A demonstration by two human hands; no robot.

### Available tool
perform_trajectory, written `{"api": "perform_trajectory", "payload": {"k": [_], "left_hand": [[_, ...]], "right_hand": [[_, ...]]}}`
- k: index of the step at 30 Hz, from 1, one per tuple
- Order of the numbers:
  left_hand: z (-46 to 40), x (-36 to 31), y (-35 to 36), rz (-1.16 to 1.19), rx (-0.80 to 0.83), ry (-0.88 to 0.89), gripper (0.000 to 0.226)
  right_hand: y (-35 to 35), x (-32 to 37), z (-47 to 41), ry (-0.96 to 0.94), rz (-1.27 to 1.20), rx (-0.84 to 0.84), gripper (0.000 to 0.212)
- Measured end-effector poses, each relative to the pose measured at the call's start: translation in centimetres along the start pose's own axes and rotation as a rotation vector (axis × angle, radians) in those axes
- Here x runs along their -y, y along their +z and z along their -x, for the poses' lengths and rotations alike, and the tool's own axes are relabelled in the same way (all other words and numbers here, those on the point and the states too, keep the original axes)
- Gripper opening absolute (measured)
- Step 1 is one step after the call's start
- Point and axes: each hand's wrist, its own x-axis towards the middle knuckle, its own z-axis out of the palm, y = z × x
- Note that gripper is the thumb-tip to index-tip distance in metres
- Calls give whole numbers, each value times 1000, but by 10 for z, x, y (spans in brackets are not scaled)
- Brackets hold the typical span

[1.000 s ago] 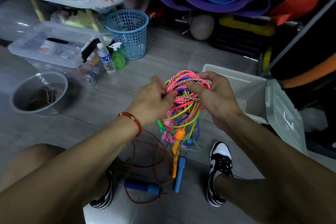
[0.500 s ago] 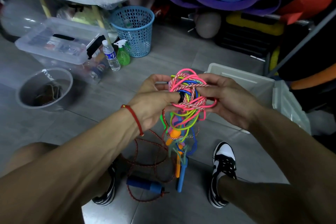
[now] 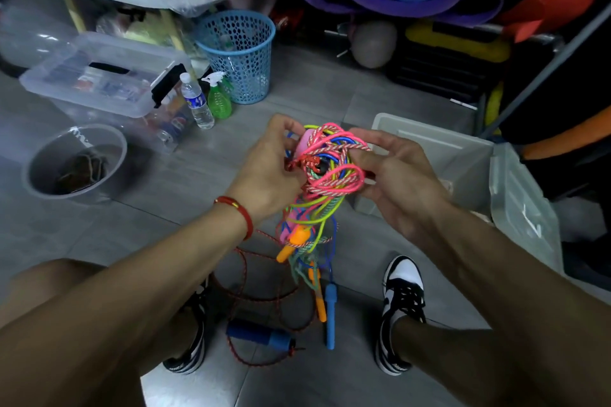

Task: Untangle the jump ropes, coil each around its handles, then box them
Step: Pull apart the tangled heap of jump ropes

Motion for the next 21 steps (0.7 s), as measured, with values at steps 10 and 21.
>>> {"api": "perform_trajectory", "payload": {"k": [10,21], "left_hand": [[5,-16,-2,469,31,-309,13],[10,-7,6,595,-58,-317,17]], "right_hand": [[-3,-6,9,-75,-97,105,47],[-1,-3,5,-87,37,194,55]]}}
